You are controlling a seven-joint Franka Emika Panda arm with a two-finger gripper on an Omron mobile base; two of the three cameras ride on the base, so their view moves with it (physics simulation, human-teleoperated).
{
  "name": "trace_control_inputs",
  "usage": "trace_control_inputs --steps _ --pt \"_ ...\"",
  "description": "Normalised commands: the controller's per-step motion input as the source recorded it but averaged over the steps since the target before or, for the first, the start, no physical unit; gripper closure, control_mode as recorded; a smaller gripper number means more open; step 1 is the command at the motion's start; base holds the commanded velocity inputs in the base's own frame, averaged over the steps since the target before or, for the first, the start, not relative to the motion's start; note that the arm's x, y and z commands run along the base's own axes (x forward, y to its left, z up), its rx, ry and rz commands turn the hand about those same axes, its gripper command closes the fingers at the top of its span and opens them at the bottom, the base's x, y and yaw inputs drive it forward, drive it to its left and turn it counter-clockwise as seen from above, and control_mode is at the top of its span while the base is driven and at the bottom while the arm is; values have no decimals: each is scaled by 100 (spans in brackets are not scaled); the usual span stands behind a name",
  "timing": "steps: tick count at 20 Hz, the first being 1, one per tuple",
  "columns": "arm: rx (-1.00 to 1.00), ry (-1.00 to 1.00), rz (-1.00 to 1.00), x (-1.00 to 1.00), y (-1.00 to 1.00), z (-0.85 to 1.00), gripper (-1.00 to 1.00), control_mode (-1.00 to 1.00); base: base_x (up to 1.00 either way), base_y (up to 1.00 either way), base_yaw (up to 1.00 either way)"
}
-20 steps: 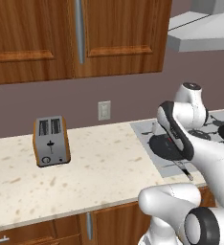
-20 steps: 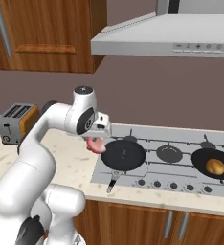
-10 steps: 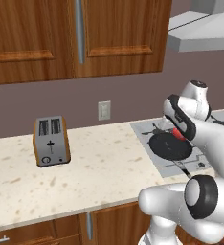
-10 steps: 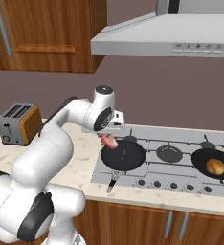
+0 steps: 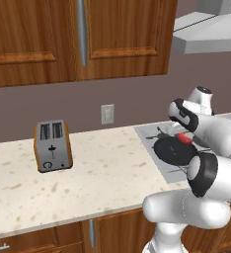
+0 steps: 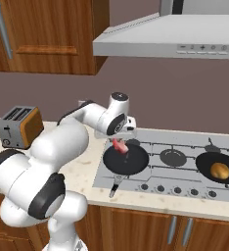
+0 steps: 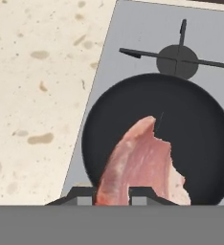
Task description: Place both pans onto different burners. Then place the potato and the steak on different pans.
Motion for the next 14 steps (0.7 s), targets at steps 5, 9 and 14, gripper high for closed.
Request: trace_control_inputs --steps 5,9,14 --pt "0 0 5 38 -19 -39 100 -100 0 0 0" --pt "0 0 3 21 -18 -45 100 -100 0 0 0" --pt "1 1 1 26 -3 -38 100 -100 0 0 0"
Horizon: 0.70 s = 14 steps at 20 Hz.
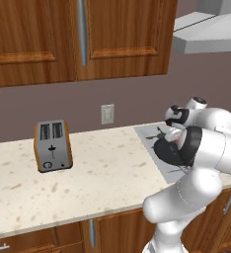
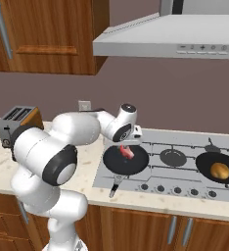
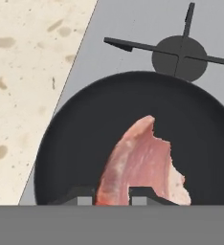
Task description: Place both pans onto different burners. Then place the potato and the steak on different pans.
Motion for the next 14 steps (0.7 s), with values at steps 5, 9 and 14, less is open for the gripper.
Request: trace_control_inputs --steps 5,9,14 --pt "2 0 0 18 -1 -15 100 -100 0 0 0" --pt "1 2 0 17 -7 -27 100 -100 0 0 0" --pt "0 3 0 21 -7 -37 100 -100 0 0 0"
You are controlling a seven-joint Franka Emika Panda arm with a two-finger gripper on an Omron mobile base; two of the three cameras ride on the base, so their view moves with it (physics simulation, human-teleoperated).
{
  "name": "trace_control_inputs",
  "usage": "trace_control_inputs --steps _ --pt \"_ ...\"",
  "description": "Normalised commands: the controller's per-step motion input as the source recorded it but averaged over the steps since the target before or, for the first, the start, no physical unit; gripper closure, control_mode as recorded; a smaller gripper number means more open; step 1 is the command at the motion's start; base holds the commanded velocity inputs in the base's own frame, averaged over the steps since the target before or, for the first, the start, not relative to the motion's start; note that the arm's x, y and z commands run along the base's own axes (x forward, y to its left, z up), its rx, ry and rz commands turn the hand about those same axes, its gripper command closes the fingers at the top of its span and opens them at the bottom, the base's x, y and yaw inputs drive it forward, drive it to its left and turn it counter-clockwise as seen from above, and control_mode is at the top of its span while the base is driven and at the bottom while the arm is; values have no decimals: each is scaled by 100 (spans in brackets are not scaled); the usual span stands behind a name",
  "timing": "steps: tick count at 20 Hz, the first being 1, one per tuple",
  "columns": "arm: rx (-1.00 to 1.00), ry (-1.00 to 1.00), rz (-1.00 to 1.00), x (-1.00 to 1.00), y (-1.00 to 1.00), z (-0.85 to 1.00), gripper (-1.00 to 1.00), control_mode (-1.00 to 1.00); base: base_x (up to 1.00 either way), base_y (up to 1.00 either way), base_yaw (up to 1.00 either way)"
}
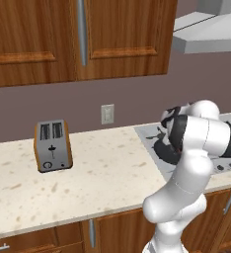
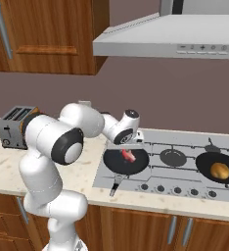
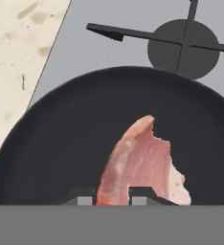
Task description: Place both pans onto different burners. Then place the potato and the steak on different pans.
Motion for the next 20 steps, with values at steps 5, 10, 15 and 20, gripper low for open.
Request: trace_control_inputs --steps 5,10,15,20 --pt "0 3 0 29 -2 -29 100 -100 0 0 0" --pt "1 3 0 11 -2 -21 100 -100 0 0 0" --pt "1 7 0 -5 -1 -17 -100 -100 0 0 0" --pt "0 0 0 -13 0 0 -100 -100 0 0 0"
